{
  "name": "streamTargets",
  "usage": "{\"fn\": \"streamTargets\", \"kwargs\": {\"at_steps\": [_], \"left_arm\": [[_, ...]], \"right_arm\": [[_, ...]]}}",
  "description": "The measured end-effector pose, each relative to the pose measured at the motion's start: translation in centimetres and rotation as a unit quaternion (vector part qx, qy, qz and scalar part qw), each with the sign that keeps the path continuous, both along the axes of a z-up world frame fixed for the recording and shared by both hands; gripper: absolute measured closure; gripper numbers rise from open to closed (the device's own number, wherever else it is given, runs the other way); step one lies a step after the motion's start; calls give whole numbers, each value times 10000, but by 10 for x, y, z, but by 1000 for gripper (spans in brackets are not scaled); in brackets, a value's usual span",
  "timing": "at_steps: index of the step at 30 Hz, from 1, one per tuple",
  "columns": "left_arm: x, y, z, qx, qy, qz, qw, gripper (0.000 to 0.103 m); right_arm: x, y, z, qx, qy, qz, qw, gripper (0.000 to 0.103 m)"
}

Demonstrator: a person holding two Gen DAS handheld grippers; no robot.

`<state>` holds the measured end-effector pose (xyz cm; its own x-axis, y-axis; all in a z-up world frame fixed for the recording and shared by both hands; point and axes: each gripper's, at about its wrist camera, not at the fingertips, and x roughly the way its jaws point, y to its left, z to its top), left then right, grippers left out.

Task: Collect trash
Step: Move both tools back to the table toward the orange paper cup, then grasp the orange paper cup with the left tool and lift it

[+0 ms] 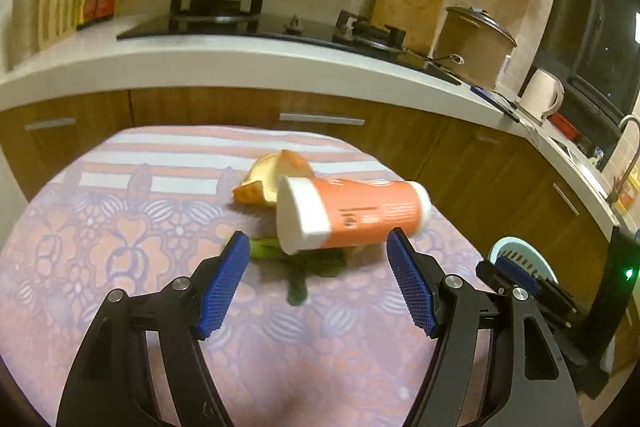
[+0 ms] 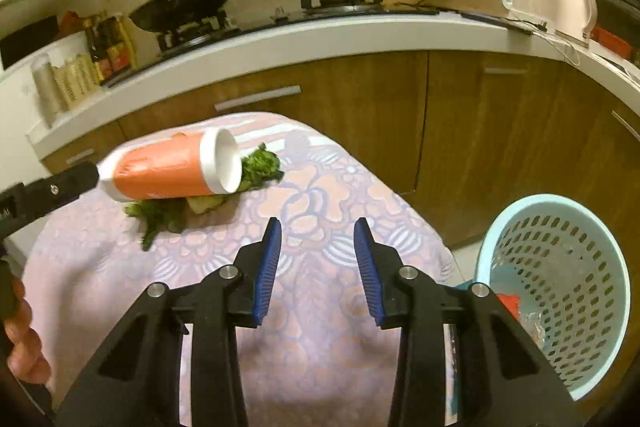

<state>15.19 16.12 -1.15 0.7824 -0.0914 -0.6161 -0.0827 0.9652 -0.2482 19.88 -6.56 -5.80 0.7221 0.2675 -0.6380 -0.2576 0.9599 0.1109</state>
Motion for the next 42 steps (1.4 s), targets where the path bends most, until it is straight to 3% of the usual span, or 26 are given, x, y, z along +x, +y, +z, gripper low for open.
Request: {"fn": "streamTargets", "kwargs": {"at_steps": [7, 17, 24, 28, 32, 42], "left_arm": [[20, -7, -14, -403, 115, -494, 9979, 35], [-26, -42, -20, -693, 84, -1163, 9908, 36], [-35, -36, -23, -432, 168, -830, 9955, 35], [-18, -29, -28, -453, 170, -817, 9955, 21], [17, -30, -38, -67, 327, -726, 9968, 22], [28, -31, -49, -182, 443, -662, 9967, 25]], "right_arm": [[6, -5, -7, 64, 136, -87, 9998, 69], [3, -4, -7, 110, 70, -109, 9999, 69], [6, -13, -7, 330, 164, -175, 9992, 69], [6, -13, -8, 354, 174, -187, 9990, 69], [6, -12, -8, 320, 171, -136, 9993, 69], [7, -6, -10, 241, 156, 1, 9996, 69]]}}
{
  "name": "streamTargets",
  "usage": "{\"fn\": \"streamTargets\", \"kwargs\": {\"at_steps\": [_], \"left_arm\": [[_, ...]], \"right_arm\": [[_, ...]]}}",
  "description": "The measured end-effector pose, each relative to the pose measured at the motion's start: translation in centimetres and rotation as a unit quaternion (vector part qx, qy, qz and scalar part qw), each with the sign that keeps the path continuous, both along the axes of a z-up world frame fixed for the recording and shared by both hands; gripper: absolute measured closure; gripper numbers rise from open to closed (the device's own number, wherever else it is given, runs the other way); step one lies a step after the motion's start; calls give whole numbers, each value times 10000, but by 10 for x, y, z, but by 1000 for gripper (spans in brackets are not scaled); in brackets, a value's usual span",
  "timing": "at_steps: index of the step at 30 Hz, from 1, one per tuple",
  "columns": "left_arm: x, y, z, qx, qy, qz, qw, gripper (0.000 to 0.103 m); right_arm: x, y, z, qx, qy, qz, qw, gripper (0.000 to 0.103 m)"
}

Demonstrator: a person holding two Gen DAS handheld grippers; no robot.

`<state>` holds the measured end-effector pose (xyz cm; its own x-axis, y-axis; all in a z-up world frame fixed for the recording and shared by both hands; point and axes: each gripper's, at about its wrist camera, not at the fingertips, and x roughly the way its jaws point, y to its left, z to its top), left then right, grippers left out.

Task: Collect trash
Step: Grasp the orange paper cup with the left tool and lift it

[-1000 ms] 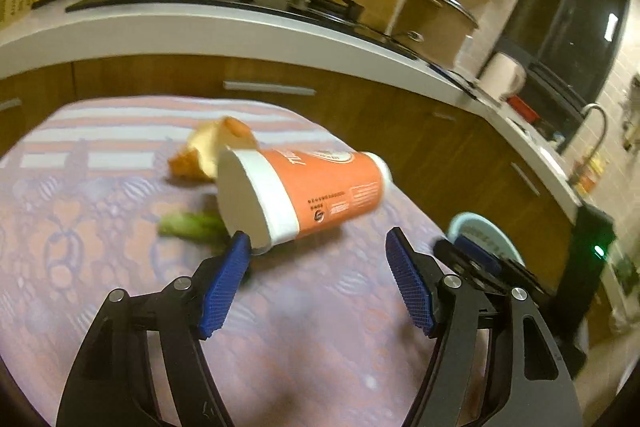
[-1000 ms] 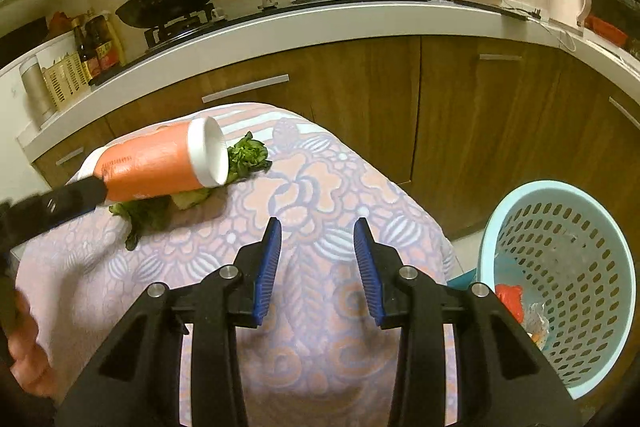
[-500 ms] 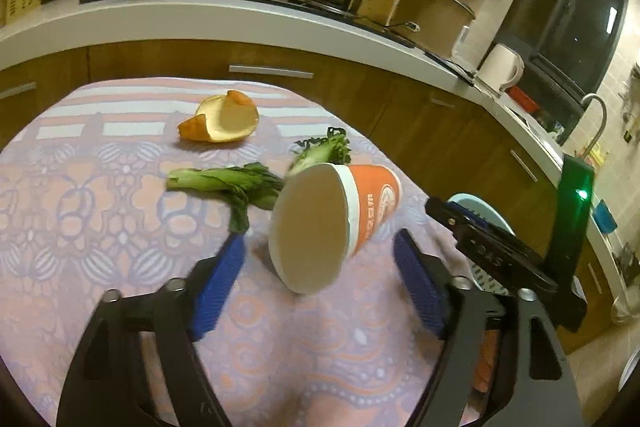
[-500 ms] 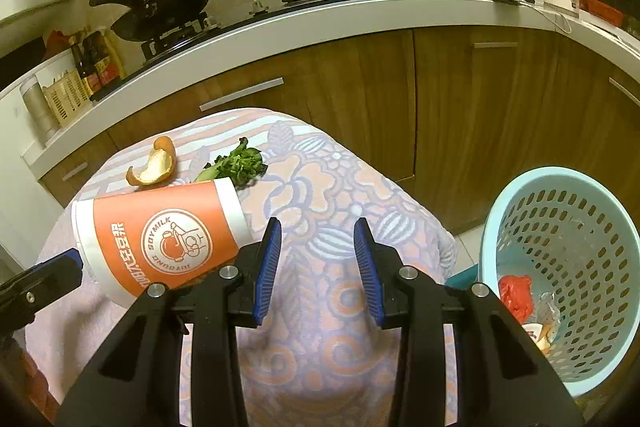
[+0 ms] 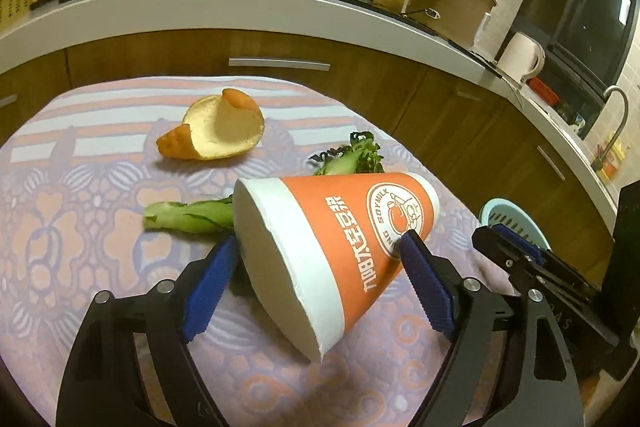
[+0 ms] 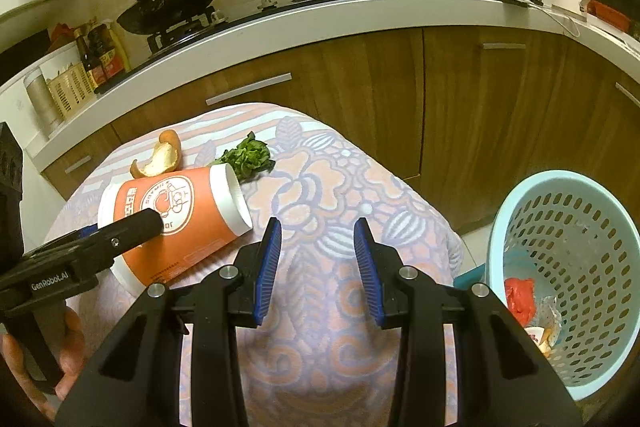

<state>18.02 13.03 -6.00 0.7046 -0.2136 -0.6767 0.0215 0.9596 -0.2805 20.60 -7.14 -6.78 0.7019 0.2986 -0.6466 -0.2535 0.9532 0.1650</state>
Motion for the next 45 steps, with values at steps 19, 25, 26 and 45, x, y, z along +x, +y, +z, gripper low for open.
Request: {"fn": "streamTargets", "kwargs": {"at_steps": [19, 25, 26, 45], "left_arm": [[-114, 26, 24, -626, -402, 1199, 9900, 98], [-128, 34, 11, -701, -169, 1572, 9849, 100], [-128, 34, 7, -779, -69, 1470, 9860, 97], [-170, 37, 44, 431, -506, 1348, 9886, 18]], "right_arm": [[-3, 6, 0, -149, -66, 24, 9999, 69], [-3, 9, -1, -239, -68, -1, 9997, 69], [-4, 9, -1, -245, -69, -9, 9997, 69], [-6, 15, -1, -505, -175, -60, 9986, 69]]}}
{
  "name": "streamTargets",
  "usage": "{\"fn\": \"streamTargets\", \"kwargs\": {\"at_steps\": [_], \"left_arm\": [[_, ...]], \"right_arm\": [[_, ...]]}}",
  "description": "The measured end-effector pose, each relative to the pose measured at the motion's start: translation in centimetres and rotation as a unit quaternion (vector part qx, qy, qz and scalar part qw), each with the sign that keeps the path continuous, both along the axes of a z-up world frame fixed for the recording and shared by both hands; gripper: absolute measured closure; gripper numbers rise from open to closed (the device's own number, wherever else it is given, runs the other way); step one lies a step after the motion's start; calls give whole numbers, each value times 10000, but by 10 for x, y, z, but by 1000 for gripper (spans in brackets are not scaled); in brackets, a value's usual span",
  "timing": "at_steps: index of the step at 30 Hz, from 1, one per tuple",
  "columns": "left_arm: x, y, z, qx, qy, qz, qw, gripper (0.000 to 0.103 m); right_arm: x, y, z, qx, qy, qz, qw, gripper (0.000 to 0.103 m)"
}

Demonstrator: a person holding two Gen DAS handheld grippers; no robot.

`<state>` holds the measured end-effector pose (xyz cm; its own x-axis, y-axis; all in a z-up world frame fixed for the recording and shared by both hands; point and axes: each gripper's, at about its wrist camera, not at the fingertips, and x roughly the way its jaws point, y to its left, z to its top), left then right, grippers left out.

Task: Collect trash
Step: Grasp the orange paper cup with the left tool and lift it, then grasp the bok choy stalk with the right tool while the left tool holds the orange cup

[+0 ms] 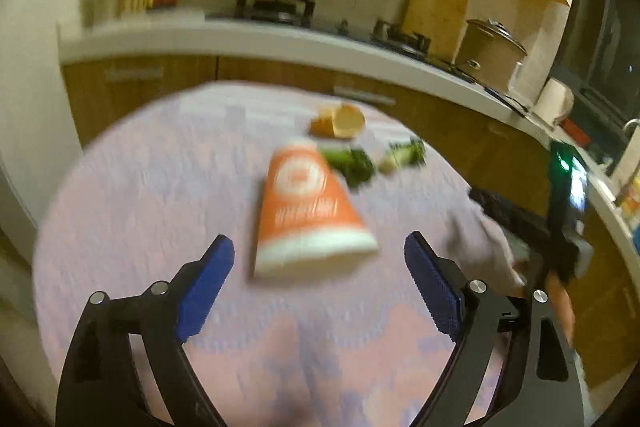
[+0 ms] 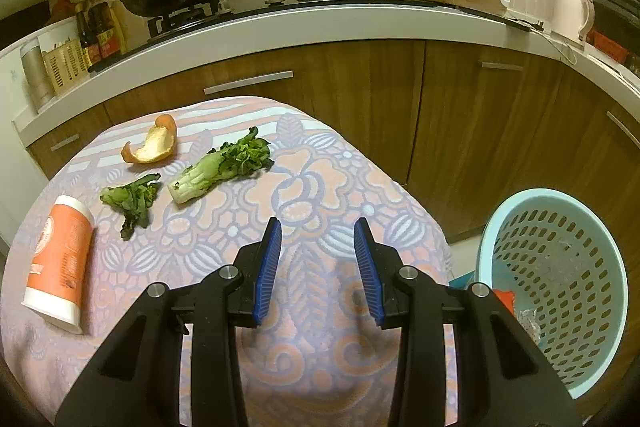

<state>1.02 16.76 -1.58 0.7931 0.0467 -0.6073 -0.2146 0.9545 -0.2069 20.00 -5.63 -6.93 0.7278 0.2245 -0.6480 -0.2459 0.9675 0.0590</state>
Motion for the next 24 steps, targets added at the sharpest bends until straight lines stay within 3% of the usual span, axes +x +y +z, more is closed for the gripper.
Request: {"fn": "streamTargets", "kwargs": {"at_steps": [4, 7, 10, 14, 16, 21, 24], "left_arm": [[39, 1, -16, 393, 225, 132, 9989, 19], [56, 11, -31, 199, 517, 187, 9983, 23], [53, 18, -39, -190, 478, 108, 9986, 24], [54, 13, -47, -286, 474, -128, 9984, 26], [54, 13, -47, -420, 431, -295, 9978, 38], [50, 4, -42, -204, 244, -235, 9992, 44], [43, 10, -34, -175, 7, -43, 9998, 47]], "right_arm": [[1, -2, 0, 31, 16, 12, 10000, 69], [0, -2, 0, 49, -5, 58, 10000, 69], [0, -1, 0, 26, -19, 75, 10000, 69], [1, 0, -1, 11, -4, 64, 10000, 69], [1, 0, 0, 21, -7, 51, 10000, 69], [0, 3, 1, 28, 6, 171, 9999, 69], [-1, 1, 7, 372, 123, 300, 9988, 69]]}}
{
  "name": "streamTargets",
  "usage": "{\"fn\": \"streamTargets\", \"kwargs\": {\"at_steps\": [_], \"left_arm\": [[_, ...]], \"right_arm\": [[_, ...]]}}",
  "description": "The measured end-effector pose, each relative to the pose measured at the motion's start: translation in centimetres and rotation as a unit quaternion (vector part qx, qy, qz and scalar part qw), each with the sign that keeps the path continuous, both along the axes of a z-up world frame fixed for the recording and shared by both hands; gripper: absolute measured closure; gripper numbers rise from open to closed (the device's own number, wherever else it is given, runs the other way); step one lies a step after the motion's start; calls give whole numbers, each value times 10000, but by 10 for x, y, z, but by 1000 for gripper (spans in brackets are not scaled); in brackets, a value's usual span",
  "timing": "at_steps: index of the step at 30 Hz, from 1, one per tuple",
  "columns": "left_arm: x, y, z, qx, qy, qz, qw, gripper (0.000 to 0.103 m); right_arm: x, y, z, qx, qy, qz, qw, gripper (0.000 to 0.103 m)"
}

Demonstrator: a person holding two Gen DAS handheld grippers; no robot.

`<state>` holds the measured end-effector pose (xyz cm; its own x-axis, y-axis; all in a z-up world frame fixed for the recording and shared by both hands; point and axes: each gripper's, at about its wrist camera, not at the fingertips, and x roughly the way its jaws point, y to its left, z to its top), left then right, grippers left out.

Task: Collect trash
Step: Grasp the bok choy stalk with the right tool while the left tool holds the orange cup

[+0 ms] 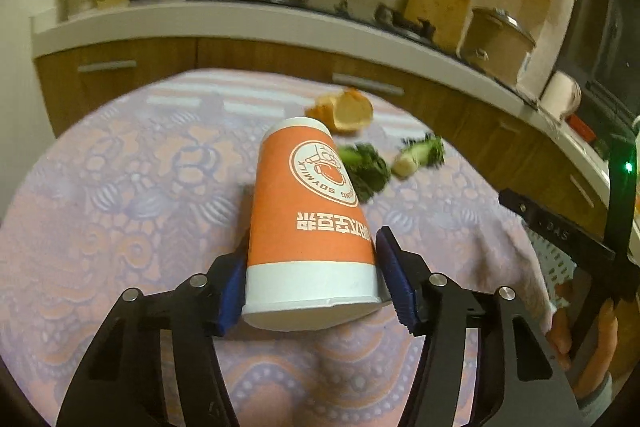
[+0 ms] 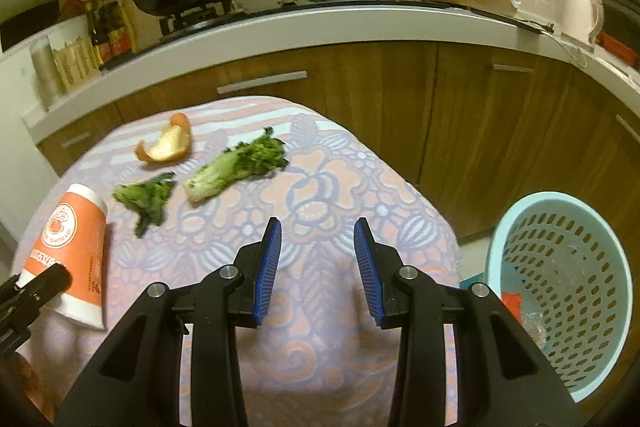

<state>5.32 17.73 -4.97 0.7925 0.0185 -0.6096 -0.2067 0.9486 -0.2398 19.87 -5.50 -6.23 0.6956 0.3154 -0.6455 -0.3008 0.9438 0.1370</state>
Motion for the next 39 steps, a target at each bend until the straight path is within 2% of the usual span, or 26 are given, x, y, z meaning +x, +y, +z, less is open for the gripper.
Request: {"fn": "streamTargets", "kwargs": {"at_steps": [2, 6, 9, 11, 14, 18, 20, 23, 25, 29, 33, 39], "left_arm": [[-4, 6, 9, 16, -114, 127, 9999, 47], [-6, 20, 27, 160, -246, 323, 9990, 47], [-2, 31, 28, 367, -266, 605, 9971, 46], [1, 39, 23, 312, -270, 716, 9966, 46], [1, 47, 14, 228, -319, 824, 9958, 44], [-4, 54, 15, 154, -453, 922, 9946, 44], [-3, 52, 13, 167, -385, 906, 9950, 44], [-1, 44, 13, 349, -375, 851, 9951, 44], [-1, 40, 14, 447, -386, 819, 9949, 44], [-2, 37, 14, 478, -393, 783, 9950, 44], [-4, 39, 13, 450, -390, 803, 9950, 44], [-5, 36, 16, 435, -473, 713, 9954, 44]], "right_arm": [[3, 3, 3, 211, 198, 100, 9995, 69], [7, 27, 11, 45, 258, 319, 9991, 69], [15, 48, 15, 112, 474, 445, 9978, 69], [22, 61, 13, 190, 660, 427, 9967, 69], [36, 82, 4, 191, 721, 20, 9972, 69], [47, 102, -8, 102, 595, -284, 9978, 69], [51, 109, -12, 38, 572, -331, 9978, 69], [55, 121, -21, -86, 624, -352, 9974, 69], [61, 130, -29, -390, 725, -465, 9955, 68], [66, 129, -32, -383, 813, -503, 9947, 69], [62, 120, -29, -171, 829, -422, 9955, 76], [31, 85, -11, 246, 666, -326, 9969, 76]]}}
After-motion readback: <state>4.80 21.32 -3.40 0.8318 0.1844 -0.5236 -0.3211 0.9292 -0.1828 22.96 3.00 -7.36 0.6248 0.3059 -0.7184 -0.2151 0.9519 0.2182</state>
